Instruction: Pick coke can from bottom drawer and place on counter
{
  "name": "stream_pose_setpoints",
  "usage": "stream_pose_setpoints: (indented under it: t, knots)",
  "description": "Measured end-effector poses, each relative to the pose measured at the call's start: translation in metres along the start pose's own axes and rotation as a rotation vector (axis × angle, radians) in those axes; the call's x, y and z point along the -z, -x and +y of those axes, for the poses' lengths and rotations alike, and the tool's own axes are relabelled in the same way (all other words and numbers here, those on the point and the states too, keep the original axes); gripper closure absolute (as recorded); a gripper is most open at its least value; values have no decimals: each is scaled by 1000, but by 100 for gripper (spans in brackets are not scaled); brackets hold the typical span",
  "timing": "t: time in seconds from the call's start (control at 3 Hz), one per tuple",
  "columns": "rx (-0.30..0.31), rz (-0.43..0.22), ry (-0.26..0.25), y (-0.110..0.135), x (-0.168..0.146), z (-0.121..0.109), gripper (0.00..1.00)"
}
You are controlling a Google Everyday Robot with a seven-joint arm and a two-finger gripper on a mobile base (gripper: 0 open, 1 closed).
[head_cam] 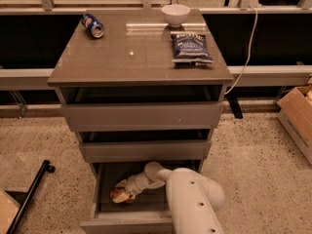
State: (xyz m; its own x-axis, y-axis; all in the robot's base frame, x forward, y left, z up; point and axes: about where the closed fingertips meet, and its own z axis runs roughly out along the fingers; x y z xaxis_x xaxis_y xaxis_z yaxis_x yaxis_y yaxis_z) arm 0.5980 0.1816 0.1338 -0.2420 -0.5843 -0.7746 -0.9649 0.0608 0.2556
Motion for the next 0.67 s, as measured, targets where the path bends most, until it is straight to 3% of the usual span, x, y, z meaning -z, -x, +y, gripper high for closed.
stream_pose_setpoints:
  t: [0.33,0.67]
  knots:
    - [0,0,0,1,0,0,100]
    - [0,0,0,1,0,0,100]
